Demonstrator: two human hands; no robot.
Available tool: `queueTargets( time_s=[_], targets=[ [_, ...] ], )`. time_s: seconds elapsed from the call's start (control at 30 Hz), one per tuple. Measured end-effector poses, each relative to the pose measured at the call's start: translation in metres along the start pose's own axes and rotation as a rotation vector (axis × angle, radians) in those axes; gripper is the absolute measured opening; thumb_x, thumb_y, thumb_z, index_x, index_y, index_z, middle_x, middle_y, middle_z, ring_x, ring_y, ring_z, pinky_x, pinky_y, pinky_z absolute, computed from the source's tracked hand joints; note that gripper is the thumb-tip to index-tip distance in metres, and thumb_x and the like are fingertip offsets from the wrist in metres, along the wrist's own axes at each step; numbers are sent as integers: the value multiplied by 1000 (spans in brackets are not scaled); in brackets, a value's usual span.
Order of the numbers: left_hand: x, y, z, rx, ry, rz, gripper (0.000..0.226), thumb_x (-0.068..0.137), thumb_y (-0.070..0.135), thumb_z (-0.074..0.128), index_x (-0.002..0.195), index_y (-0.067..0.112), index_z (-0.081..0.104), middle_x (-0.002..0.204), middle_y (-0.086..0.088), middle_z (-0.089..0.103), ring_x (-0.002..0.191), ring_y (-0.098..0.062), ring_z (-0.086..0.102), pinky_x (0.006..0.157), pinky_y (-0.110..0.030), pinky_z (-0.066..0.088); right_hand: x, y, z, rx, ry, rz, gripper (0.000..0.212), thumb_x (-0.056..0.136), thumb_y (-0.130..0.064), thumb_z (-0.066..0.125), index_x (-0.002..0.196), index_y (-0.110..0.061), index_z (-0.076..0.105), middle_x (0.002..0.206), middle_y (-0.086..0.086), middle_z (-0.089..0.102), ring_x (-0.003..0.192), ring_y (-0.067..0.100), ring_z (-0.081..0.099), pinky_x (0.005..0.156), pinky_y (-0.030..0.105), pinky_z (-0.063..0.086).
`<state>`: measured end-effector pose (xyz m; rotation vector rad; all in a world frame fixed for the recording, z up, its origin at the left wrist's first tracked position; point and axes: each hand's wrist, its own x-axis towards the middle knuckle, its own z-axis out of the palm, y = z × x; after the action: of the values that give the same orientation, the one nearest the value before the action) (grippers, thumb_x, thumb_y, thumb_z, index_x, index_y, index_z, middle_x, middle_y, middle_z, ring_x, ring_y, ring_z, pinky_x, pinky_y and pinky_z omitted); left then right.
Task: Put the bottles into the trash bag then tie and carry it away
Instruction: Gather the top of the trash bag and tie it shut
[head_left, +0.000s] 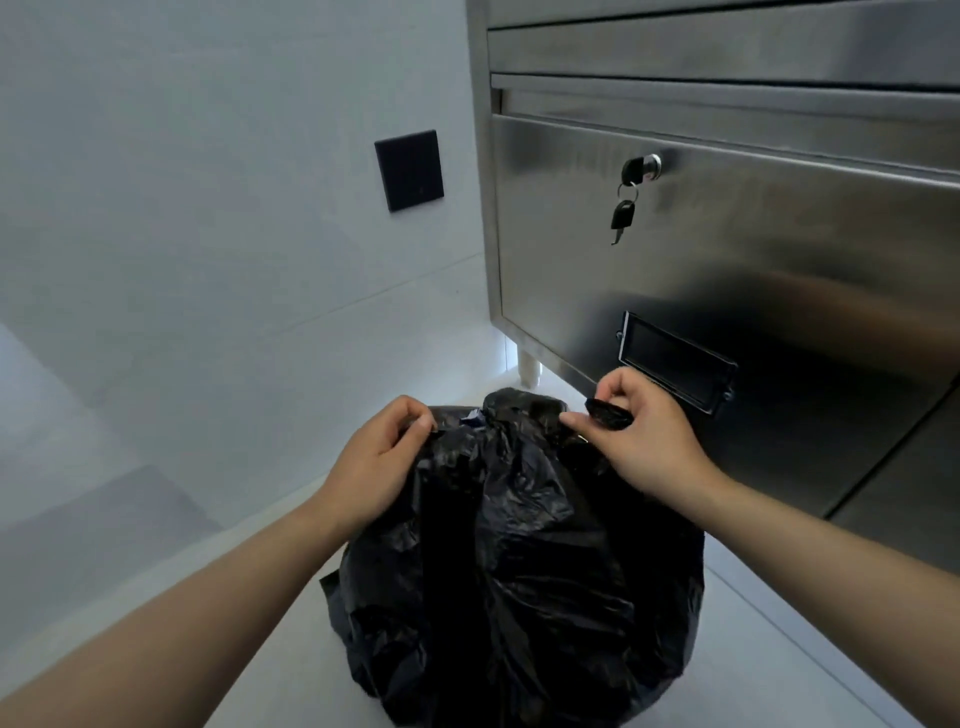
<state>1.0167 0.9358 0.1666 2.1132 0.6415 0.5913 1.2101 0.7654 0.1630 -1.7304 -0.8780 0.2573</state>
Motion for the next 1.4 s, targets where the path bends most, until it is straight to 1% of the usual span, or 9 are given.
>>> queueTargets(
  time_s=[0.13, 0.3, 0.43, 0.63, 0.8, 0.93, 1.1, 1.27, 1.4],
  targets=[
    [-8, -16, -10, 103, -57, -29, 15, 96, 24, 47, 83, 20, 54, 72, 5, 55, 68, -13, 48, 70, -30, 39, -1, 16, -12, -21, 15, 6, 37, 69, -20, 80, 69, -18, 43, 48, -23, 53, 43, -2, 42, 46, 10, 33],
    [-11, -28, -20, 193, -26, -40, 17, 95, 25, 48, 79, 25, 54, 69, 3, 60, 57, -2, 46, 59, -16, 37, 0, 23, -22, -49, -4, -33, 45, 69, -13, 79, 67, -22, 35, 49, -14, 44, 44, -1, 38, 45, 10, 29],
    [-14, -40, -35, 177, 1, -159, 23, 95, 26, 48, 73, 28, 52, 56, 6, 51, 44, -4, 40, 53, -29, 34, -1, 33, -35, -51, -5, 41, 47, 71, -9, 77, 68, -21, 32, 59, -6, 35, 47, 3, 31, 45, 15, 29],
    [0, -13, -23, 43, 3, -172, 22, 96, 31, 43, 78, 25, 52, 50, 20, 52, 42, 1, 43, 50, -28, 31, -2, 14, -32, 12, 41, 87, 37, 70, -25, 79, 72, -20, 42, 52, -11, 43, 41, 0, 35, 42, 12, 31],
    [8, 23, -9, -9, -133, -106, 22, 93, 30, 36, 89, 31, 58, 67, 27, 59, 61, 5, 49, 61, -17, 37, 2, -29, -13, 259, -296, 97, 14, 86, -35, 59, 87, -23, 53, 61, -15, 55, 56, 1, 50, 60, 16, 40],
    [7, 31, -14, -9, -264, -58, 38, 83, 26, 28, 100, 29, 62, 99, -6, 67, 81, -20, 55, 80, -33, 44, 6, -42, -10, 122, -421, 145, 23, 91, -13, 34, 97, -15, 56, 69, -2, 53, 66, 10, 48, 69, 27, 38],
    [7, 30, -15, 23, -395, 15, 39, 98, 7, 39, 103, 38, 63, 113, 18, 64, 103, 0, 59, 90, -18, 42, 0, -43, -13, -114, -511, -112, 22, 91, -3, 51, 105, -17, 61, 95, -9, 64, 88, -3, 57, 83, 9, 40],
    [5, 26, -9, 33, -330, 74, 35, 88, 18, 61, 106, 48, 61, 94, 19, 70, 99, 3, 61, 89, -17, 44, 1, -28, -8, -15, -376, -40, 27, 84, -10, 66, 105, -25, 57, 94, -7, 73, 86, 10, 67, 84, 27, 49],
    [0, 21, 10, -116, -191, -35, 33, 77, 22, 75, 99, 41, 61, 86, 4, 73, 85, 2, 64, 79, -11, 44, -5, -15, 9, 22, -194, -8, 21, 77, -15, 73, 80, -28, 56, 74, -8, 72, 71, 12, 65, 74, 30, 51]
  ],
)
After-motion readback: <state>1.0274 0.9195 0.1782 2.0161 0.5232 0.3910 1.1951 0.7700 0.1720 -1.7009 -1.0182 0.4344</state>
